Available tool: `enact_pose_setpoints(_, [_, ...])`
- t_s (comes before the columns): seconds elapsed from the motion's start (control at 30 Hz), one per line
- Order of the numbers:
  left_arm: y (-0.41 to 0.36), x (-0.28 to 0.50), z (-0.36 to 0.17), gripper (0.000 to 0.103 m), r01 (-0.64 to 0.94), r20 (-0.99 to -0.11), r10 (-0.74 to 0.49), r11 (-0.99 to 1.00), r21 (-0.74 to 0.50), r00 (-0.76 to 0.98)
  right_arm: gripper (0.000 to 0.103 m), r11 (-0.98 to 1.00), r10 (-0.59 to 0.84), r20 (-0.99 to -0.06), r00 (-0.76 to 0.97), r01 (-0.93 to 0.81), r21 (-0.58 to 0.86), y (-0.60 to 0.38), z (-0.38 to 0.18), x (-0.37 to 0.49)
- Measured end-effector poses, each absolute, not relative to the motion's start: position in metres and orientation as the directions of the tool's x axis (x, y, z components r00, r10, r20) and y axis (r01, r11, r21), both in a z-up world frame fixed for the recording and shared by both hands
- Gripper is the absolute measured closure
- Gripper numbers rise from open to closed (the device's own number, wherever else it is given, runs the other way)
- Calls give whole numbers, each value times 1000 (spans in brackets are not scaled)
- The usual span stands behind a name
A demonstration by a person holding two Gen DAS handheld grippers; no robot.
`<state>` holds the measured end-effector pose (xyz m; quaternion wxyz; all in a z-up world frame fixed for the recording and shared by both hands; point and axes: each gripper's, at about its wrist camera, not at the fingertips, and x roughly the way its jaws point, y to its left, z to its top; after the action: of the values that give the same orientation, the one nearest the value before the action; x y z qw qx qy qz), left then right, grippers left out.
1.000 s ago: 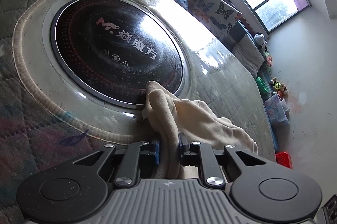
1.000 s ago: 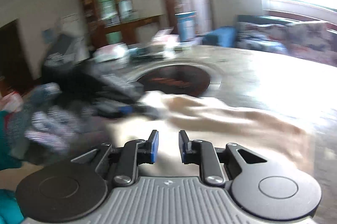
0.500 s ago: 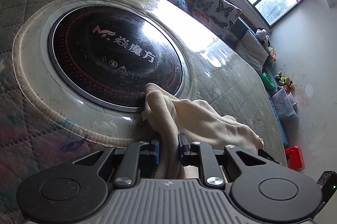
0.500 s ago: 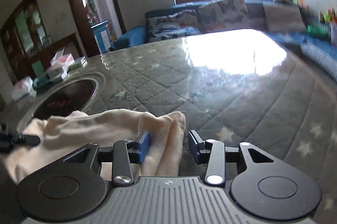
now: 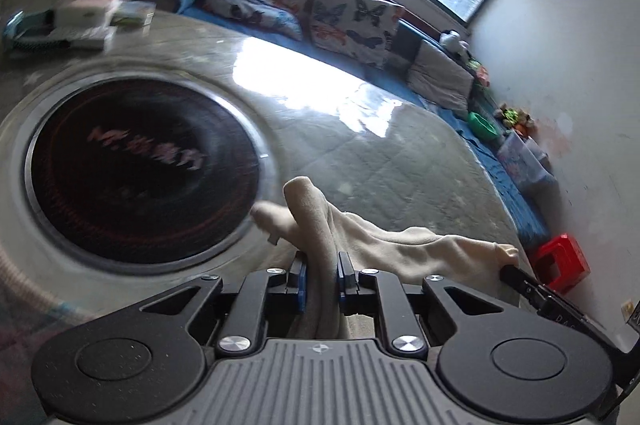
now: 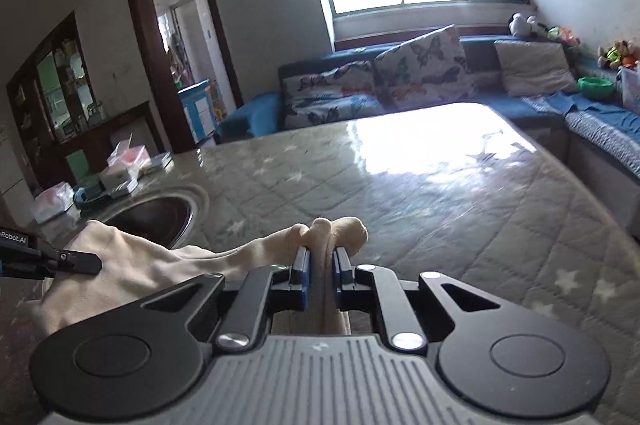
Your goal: Fold clothes
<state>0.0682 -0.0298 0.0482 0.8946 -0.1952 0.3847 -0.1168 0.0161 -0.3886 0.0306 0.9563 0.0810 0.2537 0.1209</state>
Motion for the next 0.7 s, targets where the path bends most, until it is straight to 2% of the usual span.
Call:
enact_pose_setpoints(0.43, [-158, 116, 58, 88, 290, -609, -528, 845, -450, 592, 93, 990, 1, -419, 908, 58, 128, -489, 60, -6])
enact_pose_setpoints(0.63, [-191, 136, 27, 88, 310, -673, -510, 860, -405, 536, 93, 980, -84, -472, 877, 159, 121, -520, 39, 2])
enact_pose_setpoints(0.7, [-194, 140, 16, 84, 298, -701, -485, 874, -383, 522, 93, 976, -100, -508, 856, 183, 116, -526, 25, 7])
